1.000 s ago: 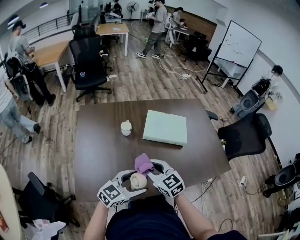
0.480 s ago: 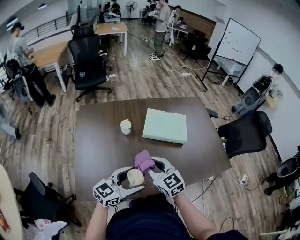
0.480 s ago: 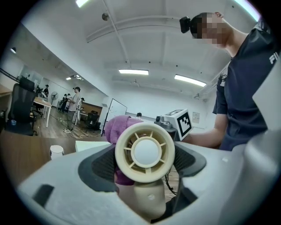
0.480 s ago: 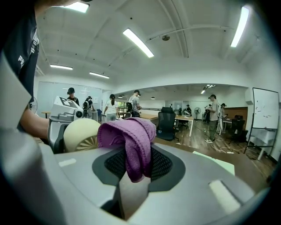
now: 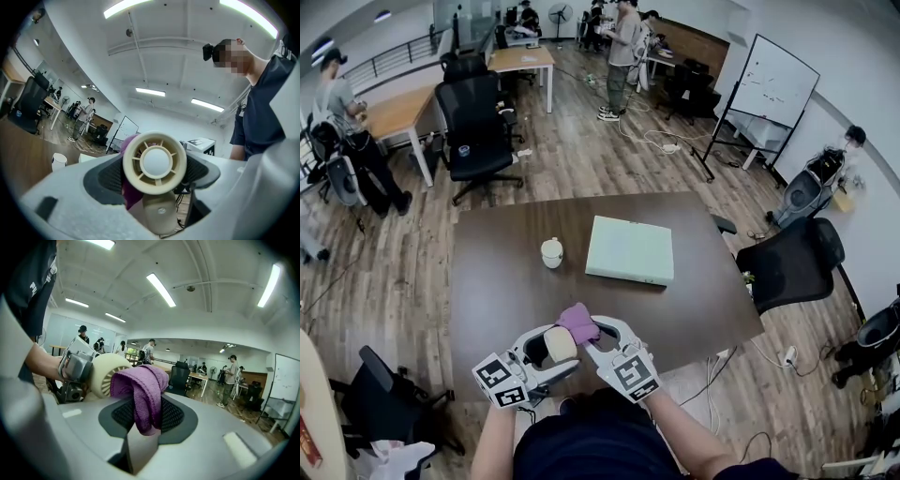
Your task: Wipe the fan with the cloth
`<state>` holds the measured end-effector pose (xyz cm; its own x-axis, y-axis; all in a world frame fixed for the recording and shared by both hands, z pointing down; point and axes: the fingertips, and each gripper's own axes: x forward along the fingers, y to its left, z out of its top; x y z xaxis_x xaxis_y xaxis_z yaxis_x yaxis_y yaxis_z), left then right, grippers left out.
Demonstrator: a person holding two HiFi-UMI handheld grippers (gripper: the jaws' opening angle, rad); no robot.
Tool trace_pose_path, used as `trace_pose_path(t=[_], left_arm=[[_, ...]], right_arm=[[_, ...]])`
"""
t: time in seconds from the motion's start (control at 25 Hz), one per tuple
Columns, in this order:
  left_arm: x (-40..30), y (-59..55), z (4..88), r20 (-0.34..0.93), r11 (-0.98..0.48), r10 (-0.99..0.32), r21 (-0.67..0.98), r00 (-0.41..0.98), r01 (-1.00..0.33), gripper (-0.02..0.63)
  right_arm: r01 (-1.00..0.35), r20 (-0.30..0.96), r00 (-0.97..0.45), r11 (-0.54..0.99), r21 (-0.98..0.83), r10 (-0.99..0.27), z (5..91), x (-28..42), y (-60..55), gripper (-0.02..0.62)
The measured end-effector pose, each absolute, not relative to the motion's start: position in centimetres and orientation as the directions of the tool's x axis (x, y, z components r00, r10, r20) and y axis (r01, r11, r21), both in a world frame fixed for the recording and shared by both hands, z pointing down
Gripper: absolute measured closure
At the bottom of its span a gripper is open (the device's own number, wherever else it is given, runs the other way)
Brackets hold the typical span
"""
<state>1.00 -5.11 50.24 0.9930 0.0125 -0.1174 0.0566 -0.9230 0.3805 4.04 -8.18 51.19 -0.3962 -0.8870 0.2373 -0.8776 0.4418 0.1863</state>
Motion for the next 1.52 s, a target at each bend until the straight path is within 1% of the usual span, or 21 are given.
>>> trace_pose_path(t=[0.52,0.76,0.96,1.12,1.52], left_arm=[[-0.7,-5.9,48.7,-0.245,-0.869,-0.034,0.487,0.969,0.092,0.225],[-1.7,-7.1,48.1,-0.302,-0.841,-0.08,0.533,0.95,0.098,0.225],[-2.4,-8.1,47.3,-0.328,-0.829,-0.115,0.552,0.937,0.092,0.225],[-2.9,-8.8,47.3,-0.345,-0.82,-0.143,0.566,0.928,0.084,0.225],[-3.2,-10.7,46.9,-0.358,-0.79,-0.23,0.612,0.905,0.041,0.225]], right_arm=[[-0.813,0.214,-0.372,0.428,0.394,-0.903,48.5,2.0,-7.5,0.482],[-0.806,0.202,-0.403,0.451,0.385,-0.893,48.2,1.0,-7.2,0.482],[-0.782,0.202,-0.402,0.45,0.432,-0.893,47.6,0.3,-6.7,0.482],[-0.79,0.197,-0.418,0.462,0.403,-0.887,47.7,-0.1,-6.3,0.482],[-0.752,0.219,-0.406,0.46,0.472,-0.887,47.9,-0.3,-5.7,0.482]])
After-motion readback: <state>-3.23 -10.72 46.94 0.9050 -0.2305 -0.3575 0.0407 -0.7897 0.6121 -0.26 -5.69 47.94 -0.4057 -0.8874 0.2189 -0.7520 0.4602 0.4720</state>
